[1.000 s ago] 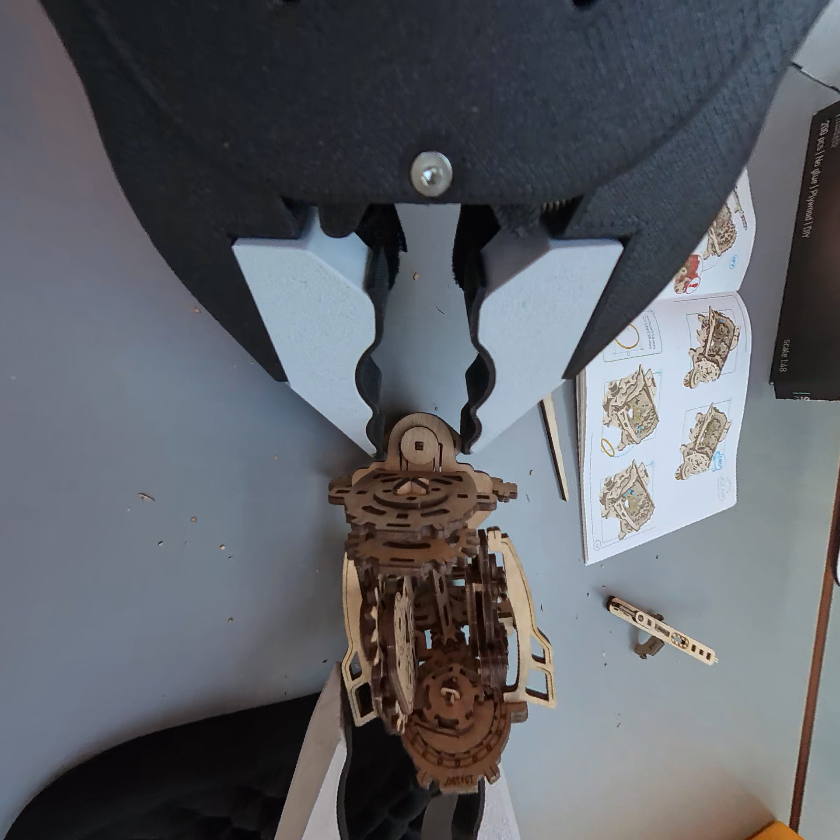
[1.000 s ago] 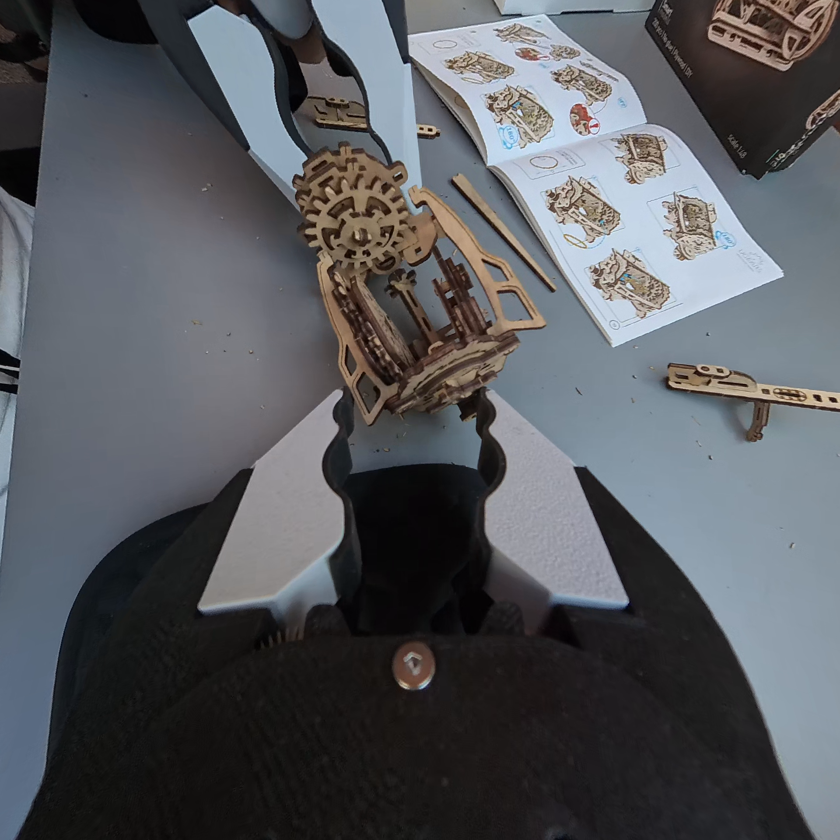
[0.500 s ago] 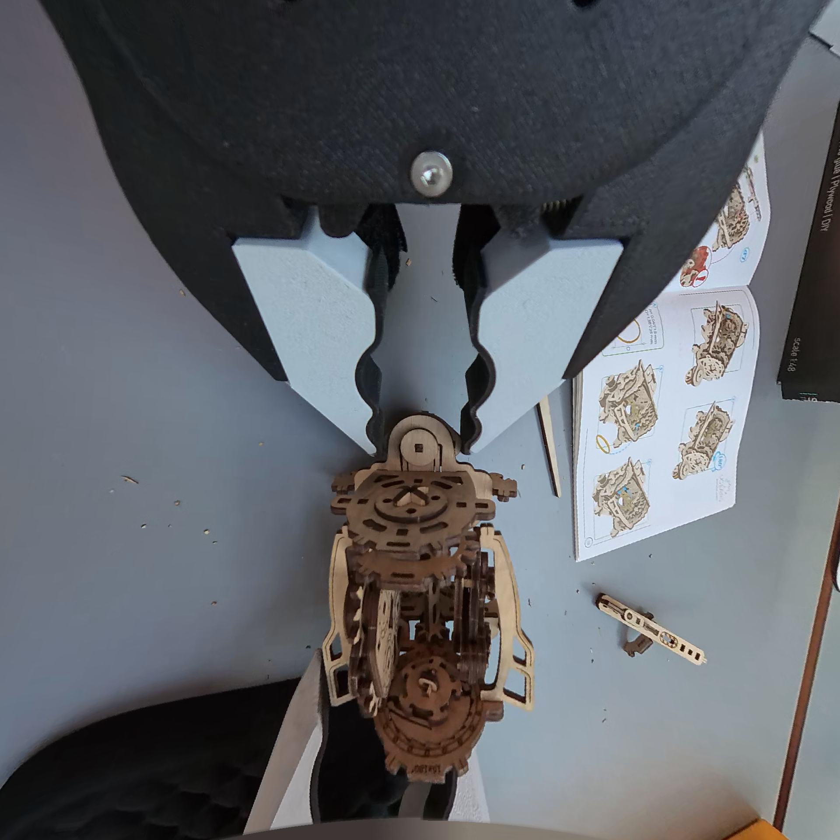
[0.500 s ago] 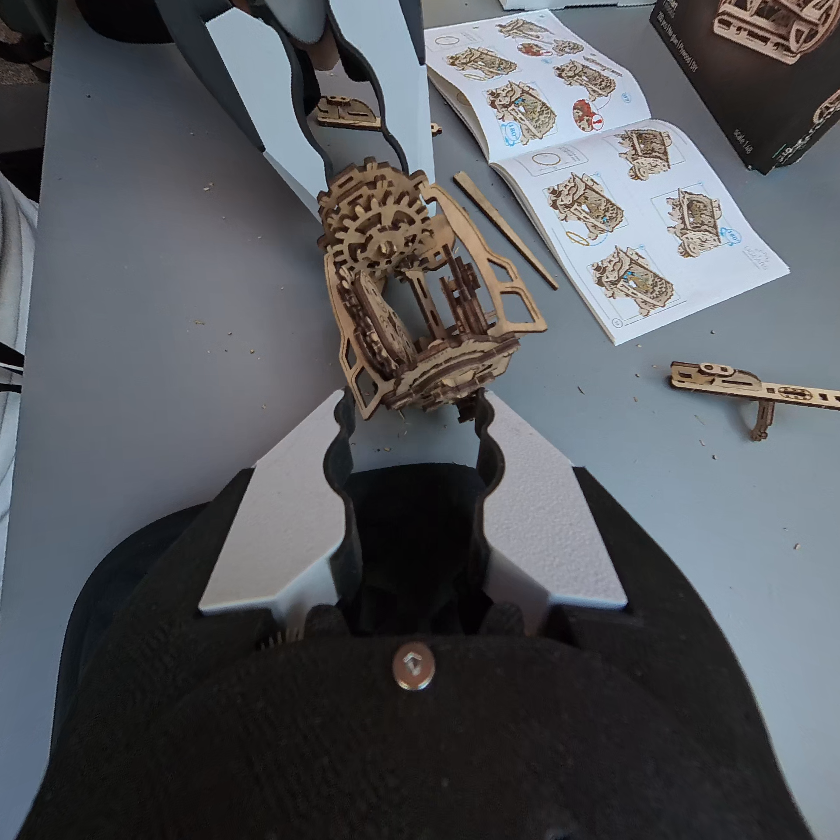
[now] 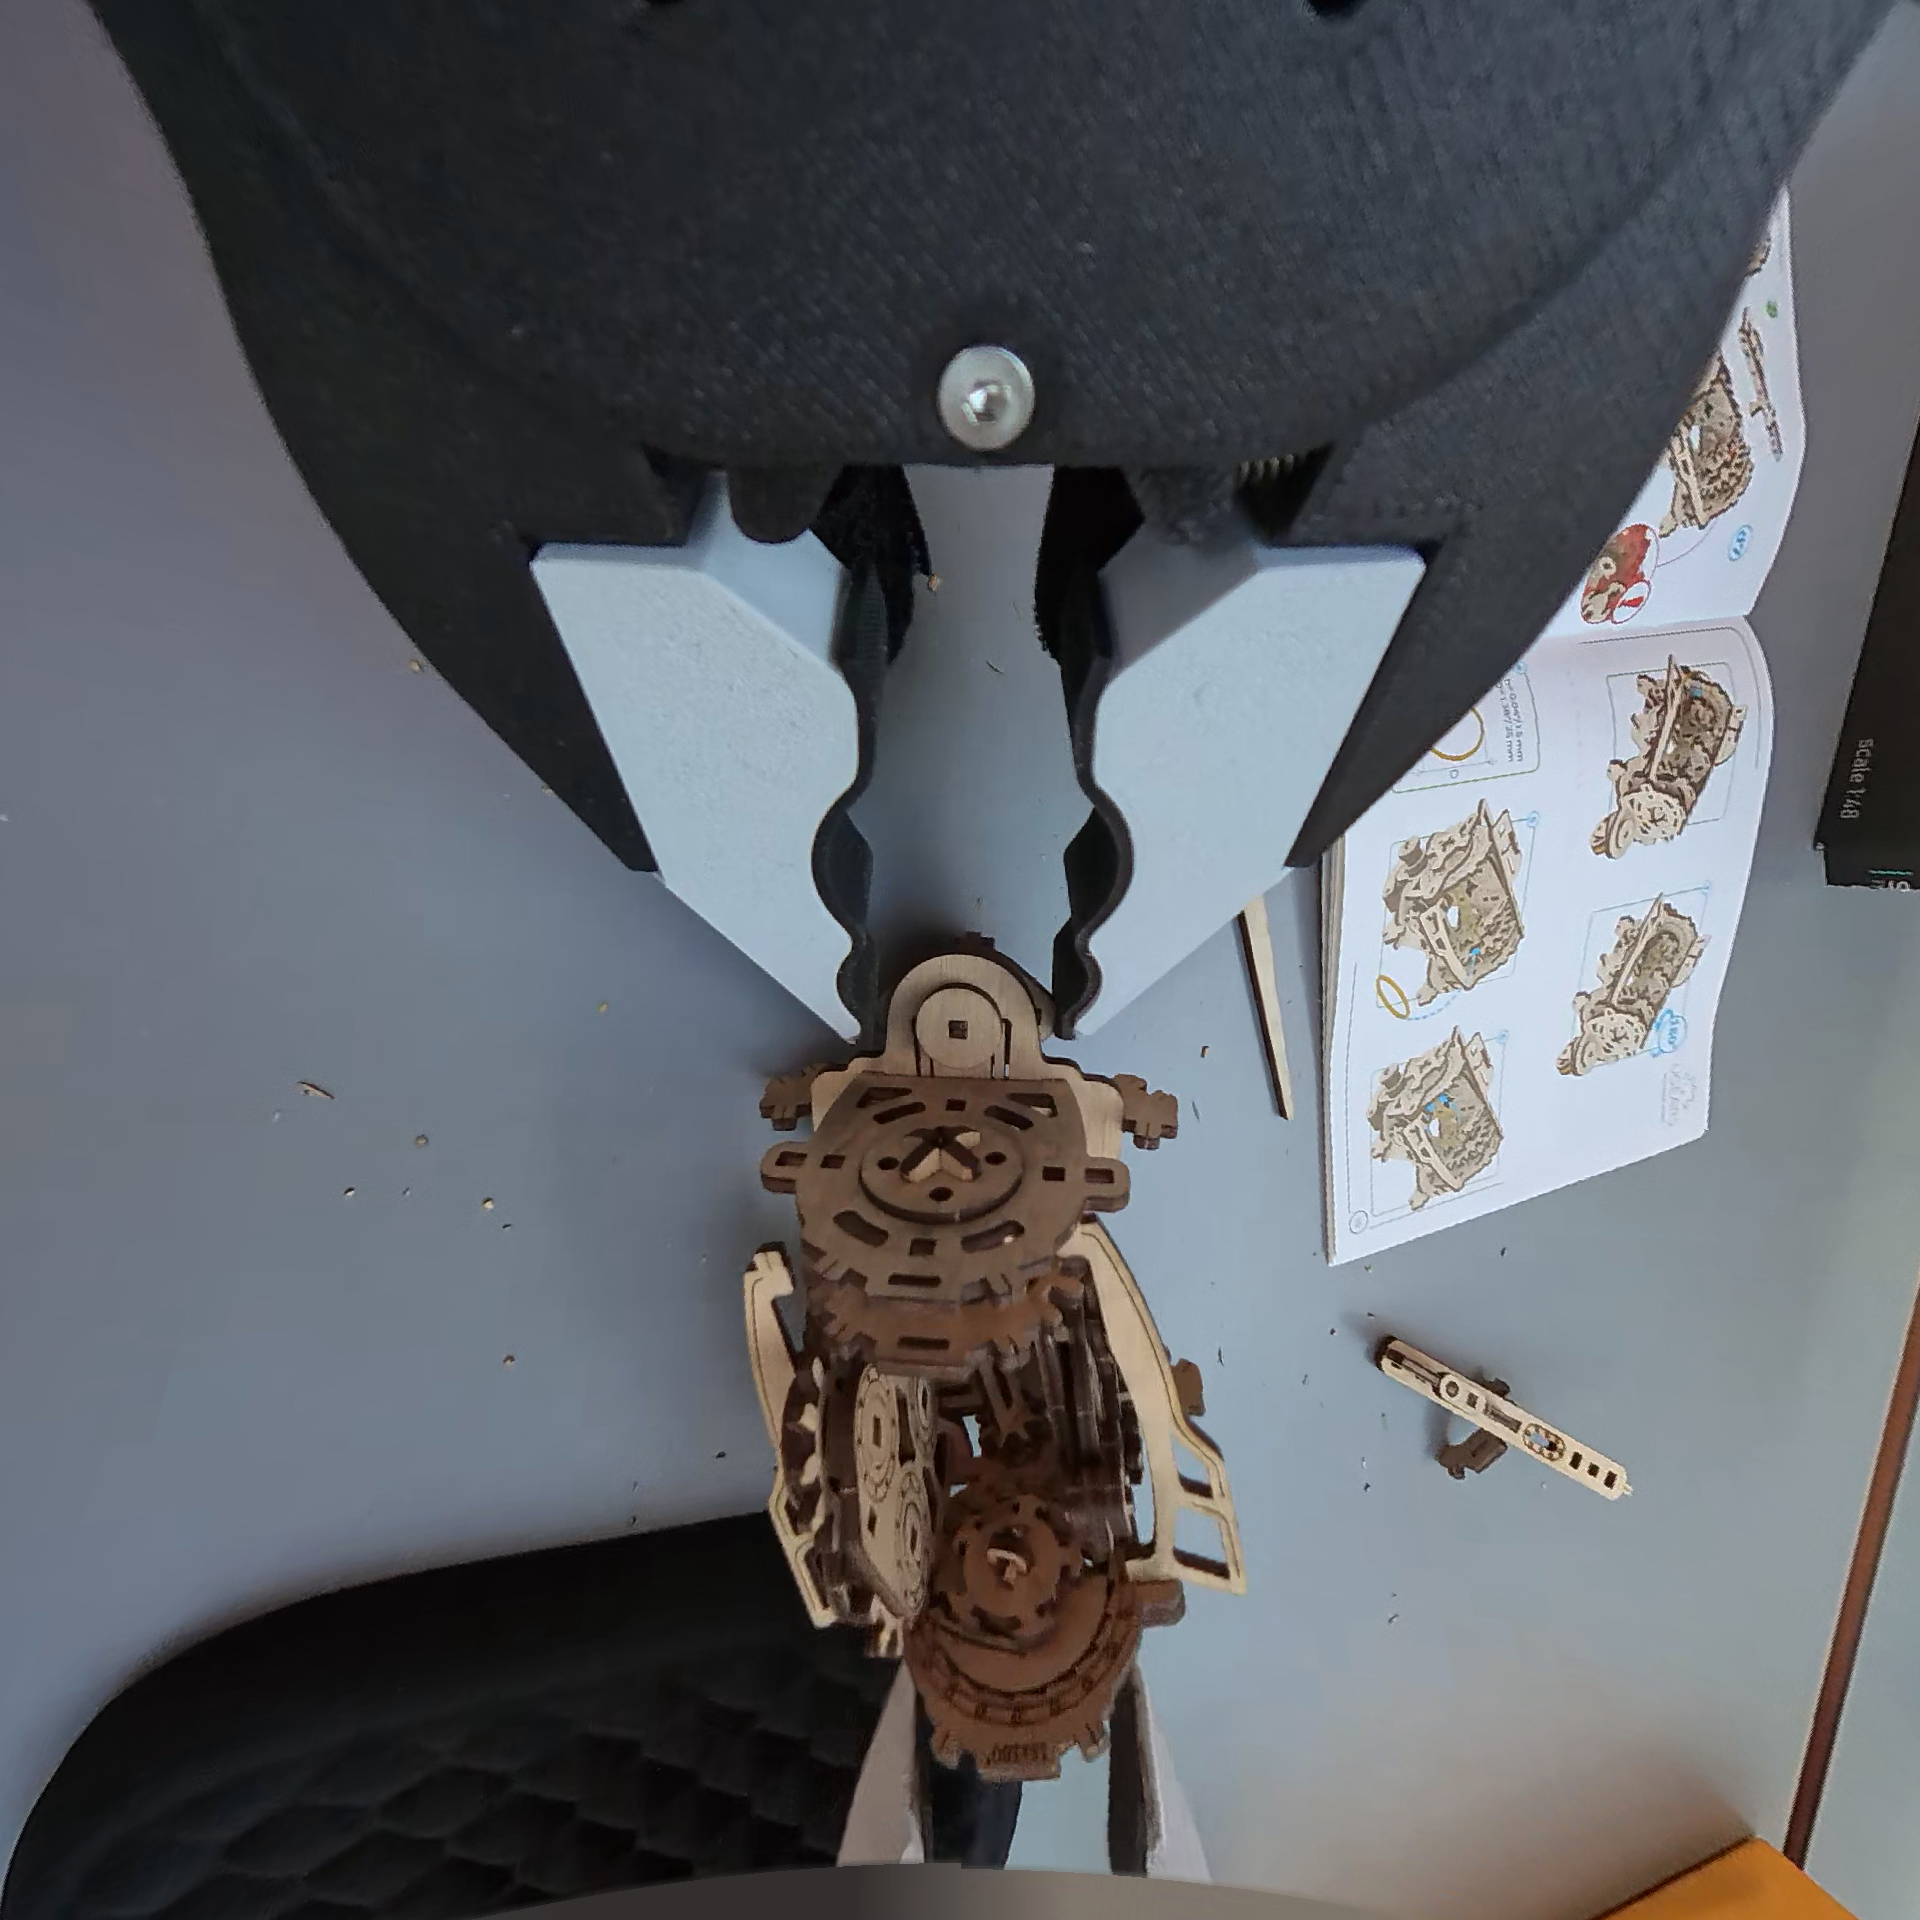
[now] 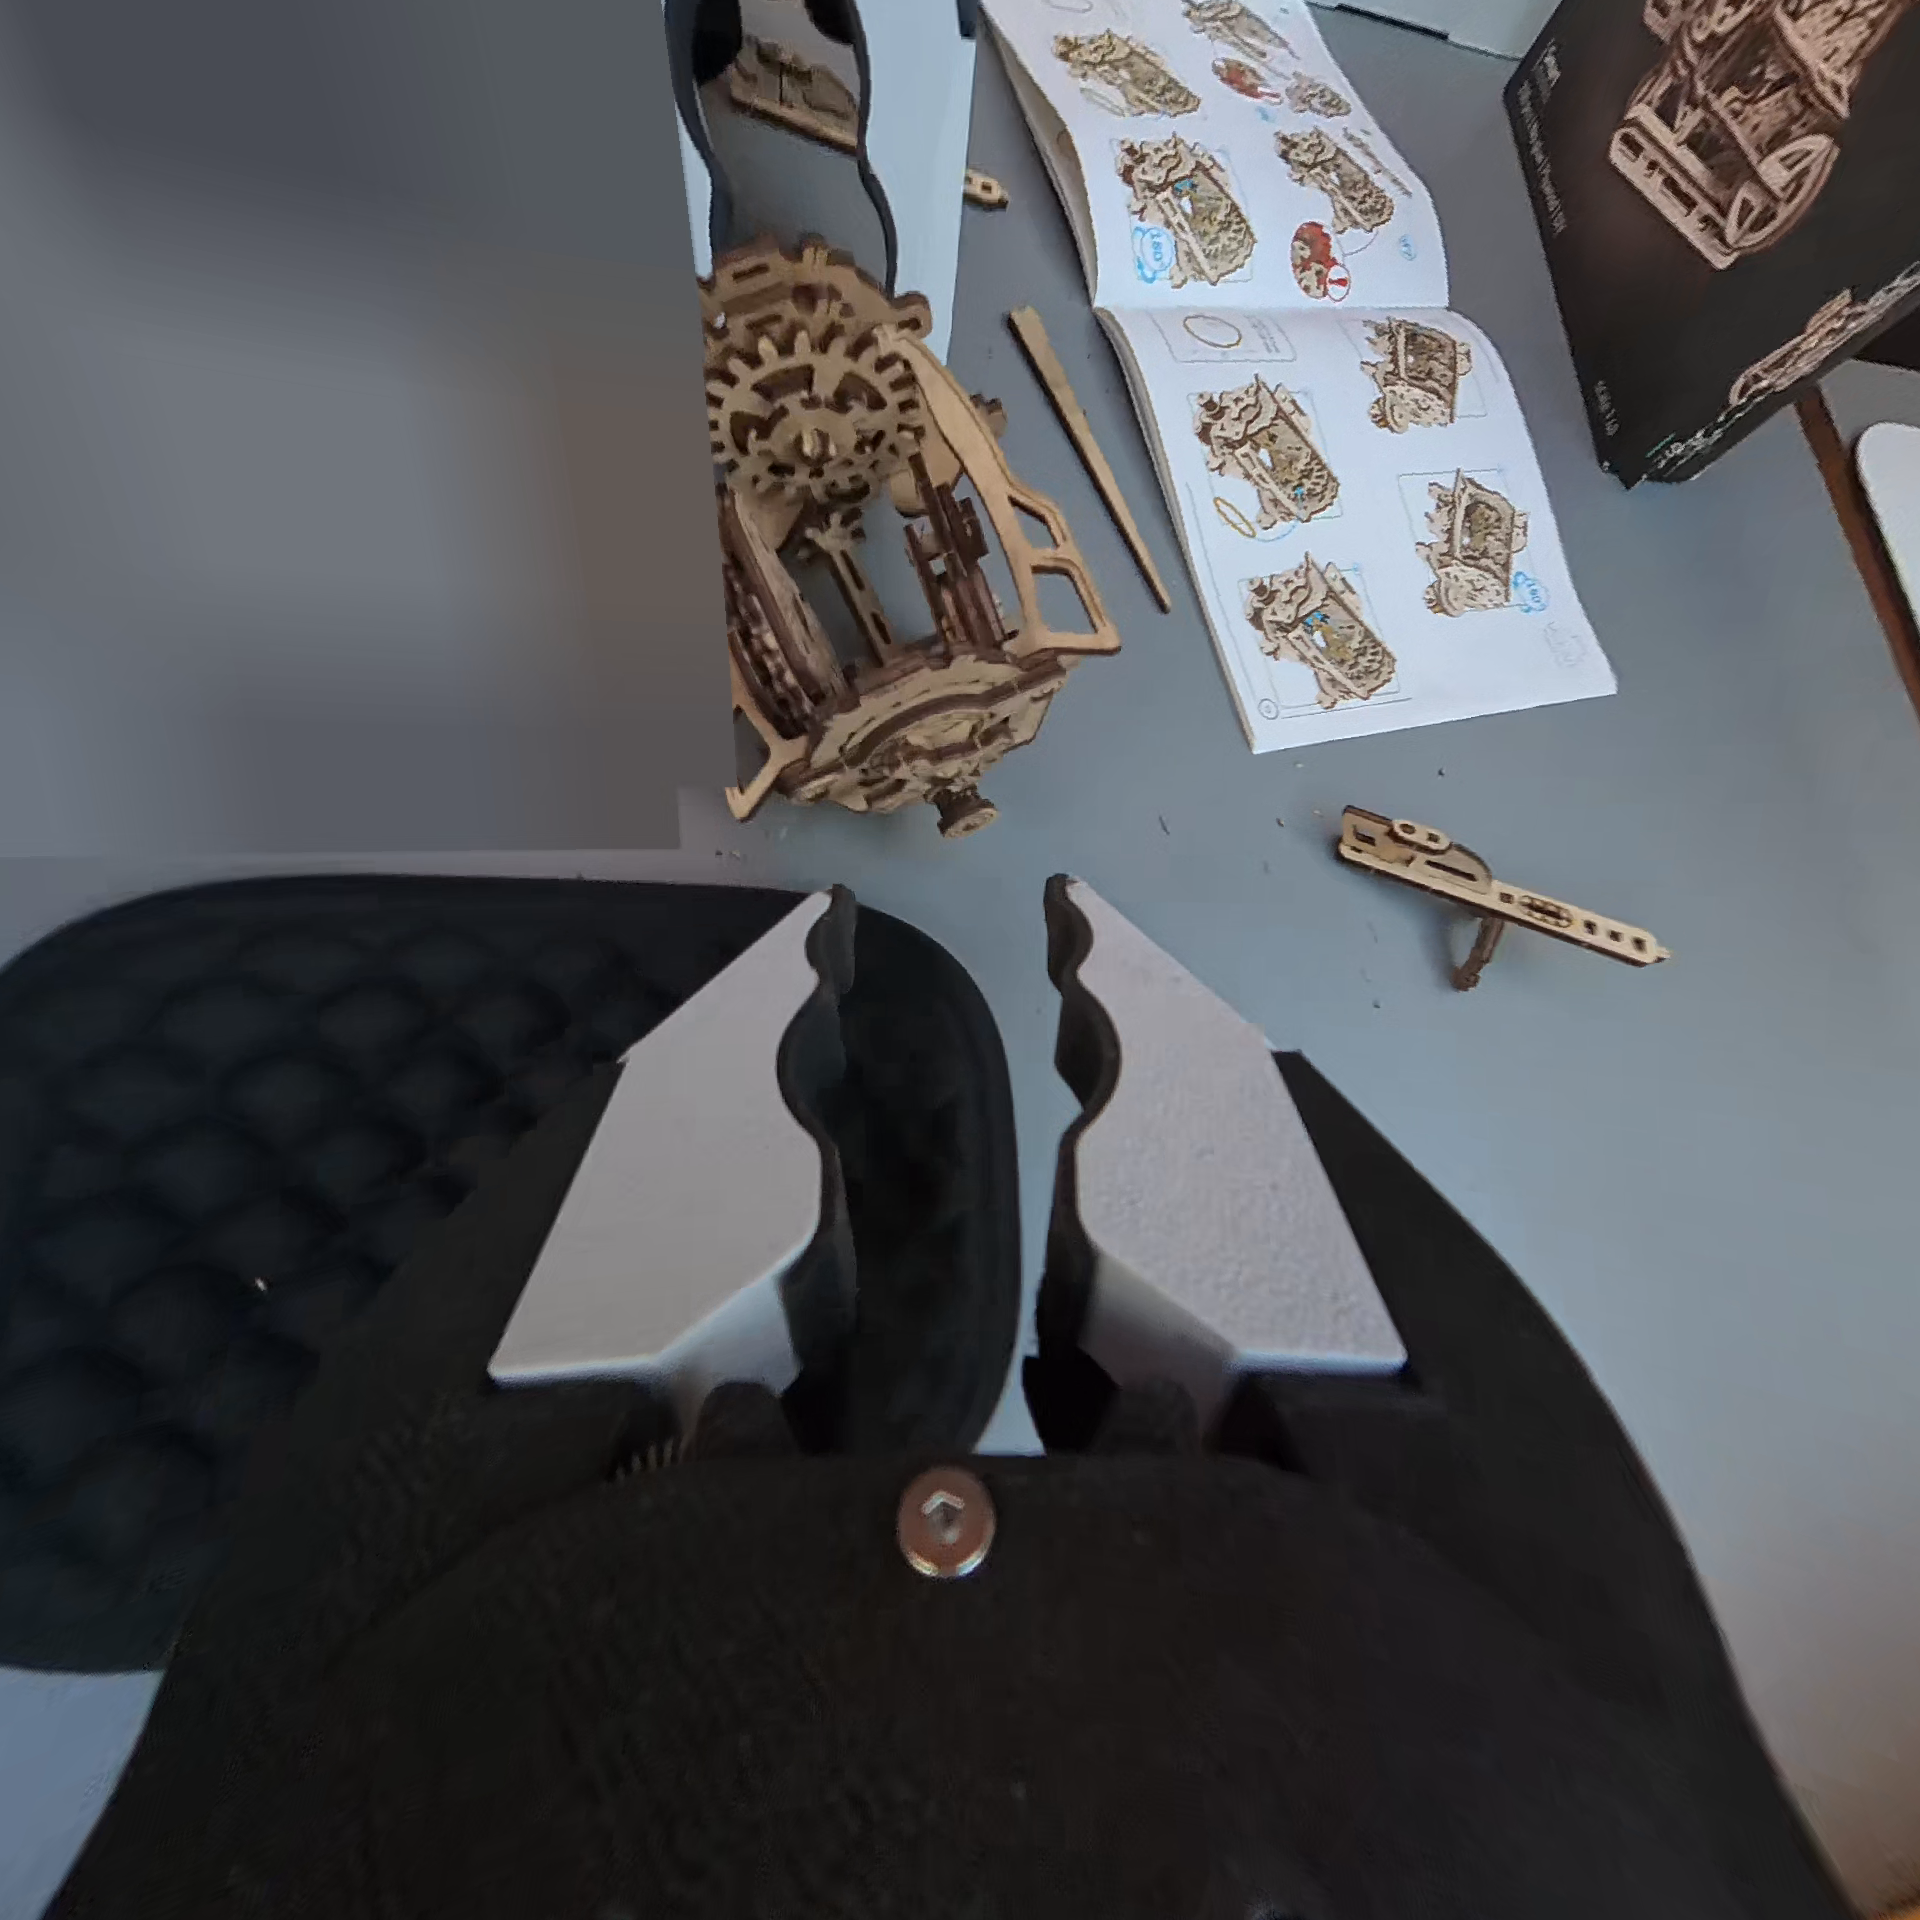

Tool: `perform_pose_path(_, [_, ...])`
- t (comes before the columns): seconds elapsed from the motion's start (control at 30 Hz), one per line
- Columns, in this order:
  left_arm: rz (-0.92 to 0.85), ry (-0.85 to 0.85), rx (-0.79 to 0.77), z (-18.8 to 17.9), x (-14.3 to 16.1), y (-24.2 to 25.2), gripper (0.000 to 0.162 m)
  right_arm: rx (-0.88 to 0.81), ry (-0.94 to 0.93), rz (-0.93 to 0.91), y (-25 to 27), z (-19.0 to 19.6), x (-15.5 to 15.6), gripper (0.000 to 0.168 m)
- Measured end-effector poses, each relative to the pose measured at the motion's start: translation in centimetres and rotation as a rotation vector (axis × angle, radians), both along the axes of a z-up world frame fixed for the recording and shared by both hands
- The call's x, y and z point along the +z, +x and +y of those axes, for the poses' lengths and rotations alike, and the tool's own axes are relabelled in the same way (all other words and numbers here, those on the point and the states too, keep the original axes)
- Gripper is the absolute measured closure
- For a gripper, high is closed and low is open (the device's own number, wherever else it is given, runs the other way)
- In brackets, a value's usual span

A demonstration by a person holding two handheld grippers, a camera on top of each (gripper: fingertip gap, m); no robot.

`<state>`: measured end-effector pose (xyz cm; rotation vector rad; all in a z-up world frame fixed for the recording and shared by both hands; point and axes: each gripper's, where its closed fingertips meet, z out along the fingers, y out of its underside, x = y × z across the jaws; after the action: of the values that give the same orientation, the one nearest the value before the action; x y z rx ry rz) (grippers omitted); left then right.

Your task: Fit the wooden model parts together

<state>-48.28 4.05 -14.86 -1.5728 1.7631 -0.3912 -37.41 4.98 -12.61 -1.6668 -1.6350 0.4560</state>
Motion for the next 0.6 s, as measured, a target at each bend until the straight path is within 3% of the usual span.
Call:
perform_pose_path(0.2, [-0.005, -0.007, 0.003, 0.1, 0.0, 0.2, 0.130, 0.159, 0.094, -0.108, -1.0, 0.1, -0.7, 0.138])
perform_pose_path(0.5, [-0.001, -0.001, 0.015, 0.2, 0.0, 0.0, 0.130, 0.173, 0.128, -0.051, -2.1, 0.4, -1.0, 0.148])
perform_pose_path(0.53, [-0.001, -0.001, 0.016, 0.2, 0.0, 0.0, 0.130, 0.172, 0.122, -0.054, -2.0, 0.3, -1.1, 0.152])
perform_pose_path(0.57, [-0.001, -0.001, 0.015, 0.1, 0.0, -0.1, 0.130, 0.182, 0.104, -0.072, -1.7, 0.1, -1.4, 0.168])
perform_pose_path(0.6, [0.001, 0.001, 0.015, 0.2, 0.0, -0.1, 0.130, 0.177, 0.098, -0.092, -1.4, 0.2, -1.7, 0.168])
